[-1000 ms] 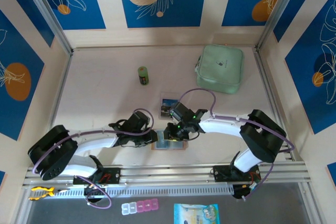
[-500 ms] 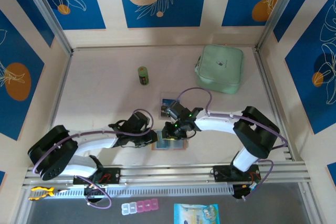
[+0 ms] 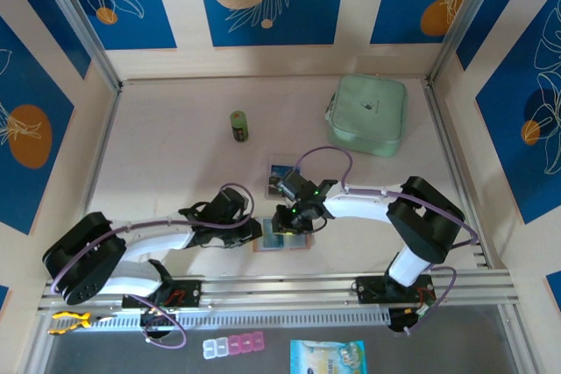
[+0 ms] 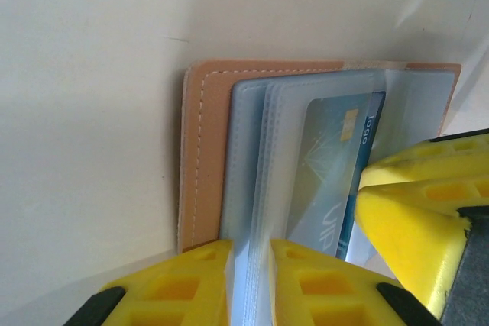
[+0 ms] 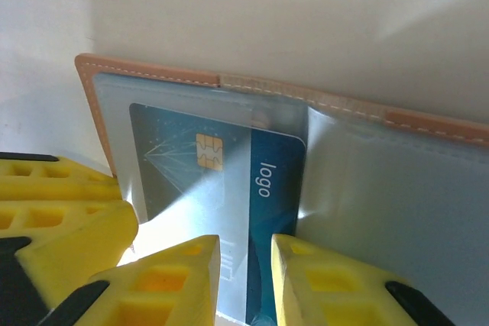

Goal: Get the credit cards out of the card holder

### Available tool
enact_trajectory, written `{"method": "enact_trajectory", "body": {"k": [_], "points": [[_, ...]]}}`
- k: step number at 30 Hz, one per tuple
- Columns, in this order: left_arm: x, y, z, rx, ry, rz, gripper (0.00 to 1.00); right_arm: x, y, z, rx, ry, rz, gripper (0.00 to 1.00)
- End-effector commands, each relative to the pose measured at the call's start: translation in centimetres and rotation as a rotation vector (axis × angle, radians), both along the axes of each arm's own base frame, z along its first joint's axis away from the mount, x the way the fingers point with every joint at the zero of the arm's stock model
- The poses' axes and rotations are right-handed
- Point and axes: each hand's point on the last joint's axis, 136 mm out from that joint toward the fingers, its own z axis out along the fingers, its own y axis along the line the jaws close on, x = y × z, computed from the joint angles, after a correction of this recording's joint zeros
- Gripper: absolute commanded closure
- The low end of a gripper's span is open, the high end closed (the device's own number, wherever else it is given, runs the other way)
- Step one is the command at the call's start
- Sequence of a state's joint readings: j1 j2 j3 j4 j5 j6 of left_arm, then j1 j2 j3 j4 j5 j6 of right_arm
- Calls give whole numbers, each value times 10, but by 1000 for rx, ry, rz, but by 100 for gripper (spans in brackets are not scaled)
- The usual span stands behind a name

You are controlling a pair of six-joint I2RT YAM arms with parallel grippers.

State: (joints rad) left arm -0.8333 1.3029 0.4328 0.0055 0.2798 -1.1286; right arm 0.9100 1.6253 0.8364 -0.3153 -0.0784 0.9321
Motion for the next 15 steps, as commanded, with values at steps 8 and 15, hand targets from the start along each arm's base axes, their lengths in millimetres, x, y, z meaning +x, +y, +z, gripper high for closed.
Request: {"method": "enact_trajectory", "body": {"k": [8,15], "points": [[-7,12,-7,37,36,20,81,1,-6,5,-44,-25,20,73],[2,9,10,32,-11,18,81,2,-6,14,-40,-38,25,73]]}}
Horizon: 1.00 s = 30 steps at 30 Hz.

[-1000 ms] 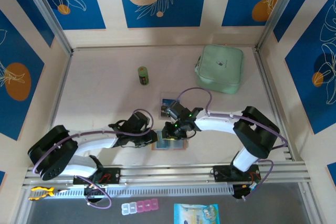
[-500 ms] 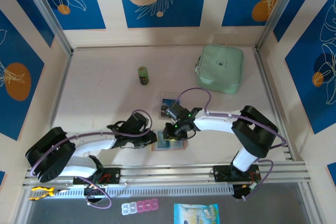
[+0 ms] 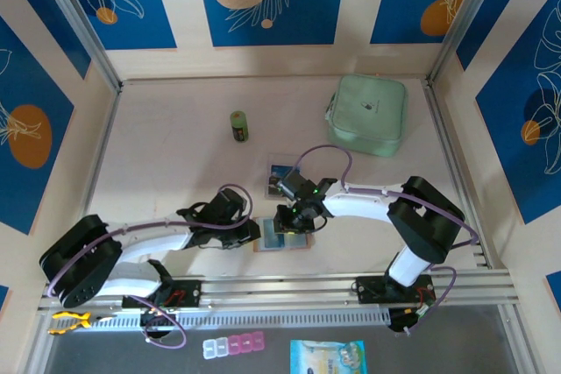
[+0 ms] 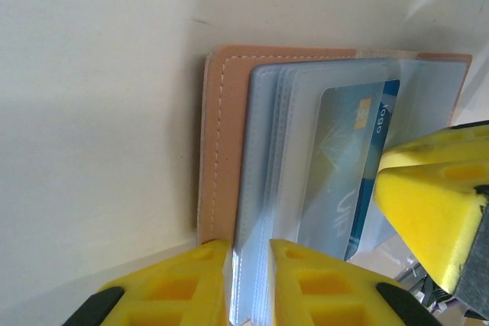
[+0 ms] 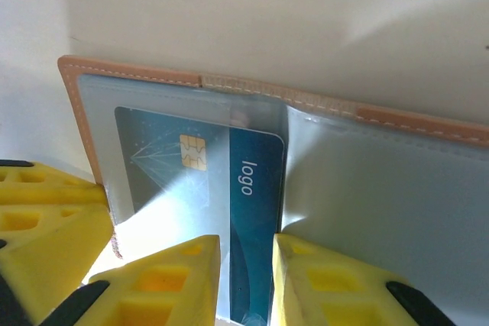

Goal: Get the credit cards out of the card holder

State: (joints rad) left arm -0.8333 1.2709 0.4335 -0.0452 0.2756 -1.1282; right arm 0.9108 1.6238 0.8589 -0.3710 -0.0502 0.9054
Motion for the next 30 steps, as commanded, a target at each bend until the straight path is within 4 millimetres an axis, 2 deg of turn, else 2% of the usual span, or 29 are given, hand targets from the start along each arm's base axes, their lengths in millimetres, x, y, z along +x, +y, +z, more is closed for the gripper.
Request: {"method": "enact_trajectory", "body": {"k": [1,4,8,11,16,30], "points": [[7,3,12,16,-29,16,81,1,0,13,1,-26,12,73],[10,0,19,10,-46,7,83,1,0,17,10,-31,12,73],[12,-10,23,-23,-43,-14,90,2,2,19,20,-33,11,73],[12,-18,22,-38,-36,-30,95,1,4,18,31,-25,10,73],[11,-25,16,-37,-22,-51,97,-2,10,16,64,-4,18,73],[-1,-8,-9,28,14,-37,98,-7,16,0,79,46,25,73]]}}
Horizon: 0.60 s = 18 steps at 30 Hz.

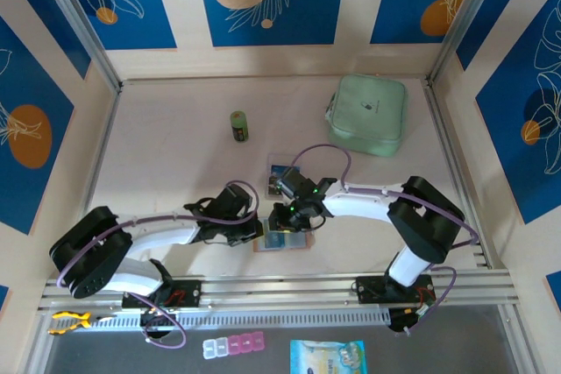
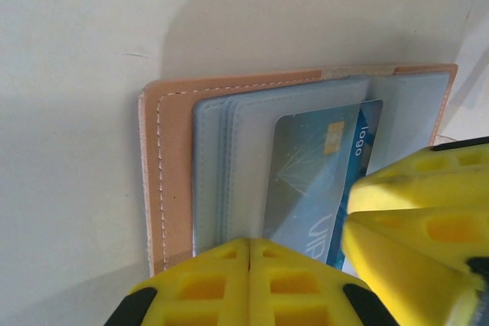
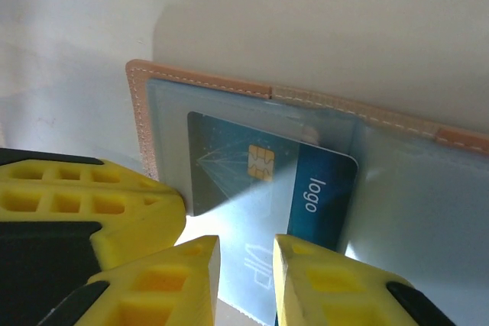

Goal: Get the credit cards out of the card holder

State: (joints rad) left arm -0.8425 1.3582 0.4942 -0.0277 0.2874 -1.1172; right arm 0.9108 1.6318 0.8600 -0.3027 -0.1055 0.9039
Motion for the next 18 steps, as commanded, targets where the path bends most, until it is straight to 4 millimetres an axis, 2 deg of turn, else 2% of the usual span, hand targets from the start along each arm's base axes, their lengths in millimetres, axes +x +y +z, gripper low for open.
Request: {"method": "enact_trajectory", "body": {"k": [1,11,18], "points": [[-8,8,-9,28,6,-9,98,-9,-2,-9,-8,49,5,73],[-8,9,-7,28,5,-7,98,-8,-21,-13,-108,25,-6,73],[-4,4,0,14,-7,-13,98,-4,-13,2,-55,-21,22,73]]}}
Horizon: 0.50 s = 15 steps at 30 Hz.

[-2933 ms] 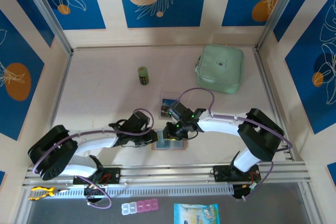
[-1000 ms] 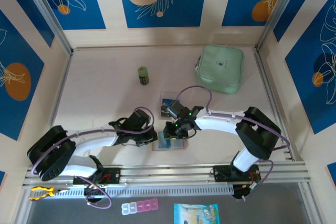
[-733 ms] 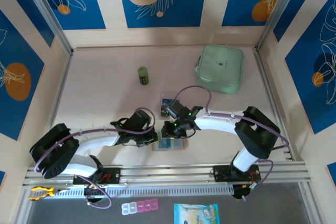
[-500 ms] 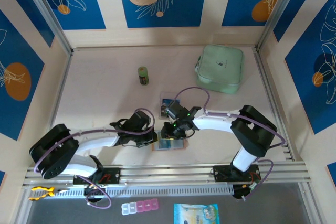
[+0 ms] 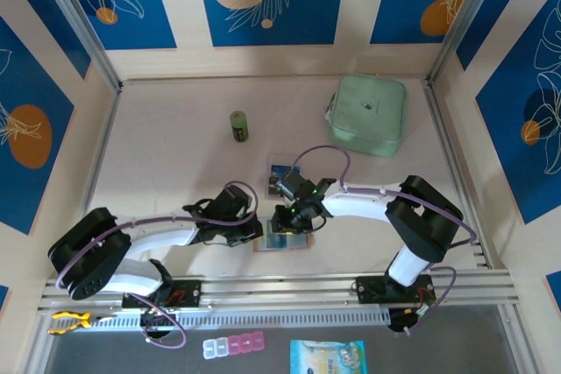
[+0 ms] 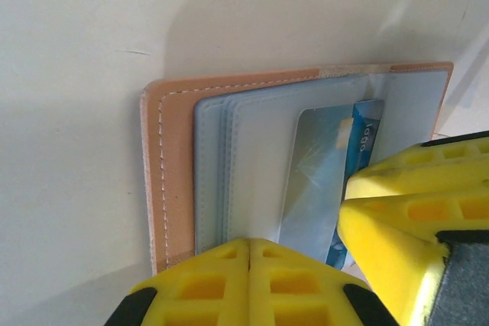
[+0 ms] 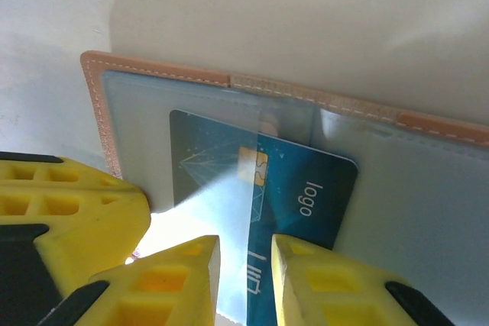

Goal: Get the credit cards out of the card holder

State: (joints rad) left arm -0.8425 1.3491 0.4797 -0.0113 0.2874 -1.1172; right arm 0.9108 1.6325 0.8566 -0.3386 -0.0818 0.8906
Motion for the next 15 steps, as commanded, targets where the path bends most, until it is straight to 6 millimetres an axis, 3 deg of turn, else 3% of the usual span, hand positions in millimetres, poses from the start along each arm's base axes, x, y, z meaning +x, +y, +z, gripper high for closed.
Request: {"method": "enact_trajectory", "body": {"k": [1,15], "points": [[-2,2,2,20,-3,-13,98,-1,-3,8,-7,-26,21,73],[3,-21,19,-25,-23,-61,98,-1,-8,19,12,-50,10,73]]}}
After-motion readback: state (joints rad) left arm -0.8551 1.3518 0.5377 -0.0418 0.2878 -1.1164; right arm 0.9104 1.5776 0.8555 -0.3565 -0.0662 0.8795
